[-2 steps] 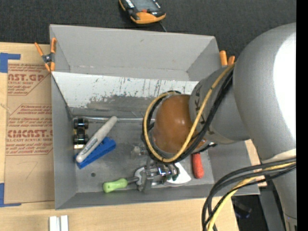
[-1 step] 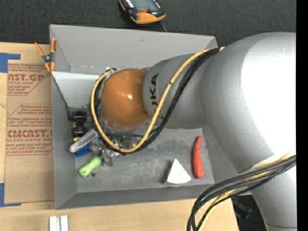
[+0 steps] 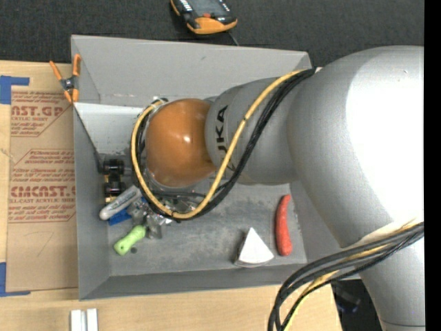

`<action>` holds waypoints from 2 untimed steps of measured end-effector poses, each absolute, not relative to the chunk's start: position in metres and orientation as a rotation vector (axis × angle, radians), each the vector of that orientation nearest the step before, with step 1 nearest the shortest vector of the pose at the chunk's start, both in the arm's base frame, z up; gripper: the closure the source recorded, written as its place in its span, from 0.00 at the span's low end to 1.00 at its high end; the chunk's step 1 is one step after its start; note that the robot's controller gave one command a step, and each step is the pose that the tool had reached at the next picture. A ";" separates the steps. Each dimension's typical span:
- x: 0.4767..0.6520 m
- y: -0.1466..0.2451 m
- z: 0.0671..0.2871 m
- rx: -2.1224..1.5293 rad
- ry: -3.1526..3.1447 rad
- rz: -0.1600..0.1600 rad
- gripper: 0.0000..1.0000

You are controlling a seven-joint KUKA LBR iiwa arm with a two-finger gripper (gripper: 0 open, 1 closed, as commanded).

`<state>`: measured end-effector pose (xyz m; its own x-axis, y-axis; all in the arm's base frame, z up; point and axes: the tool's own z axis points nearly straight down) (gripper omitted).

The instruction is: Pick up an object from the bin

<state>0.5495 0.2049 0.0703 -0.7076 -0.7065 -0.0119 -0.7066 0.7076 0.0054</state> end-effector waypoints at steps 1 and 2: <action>0.546 0.204 0.092 -1.202 2.906 0.016 1.00; 0.549 0.205 0.132 -1.199 2.896 0.015 1.00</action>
Offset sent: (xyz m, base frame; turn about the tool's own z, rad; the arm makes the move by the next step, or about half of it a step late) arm -0.0031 -0.0009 0.0230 0.0001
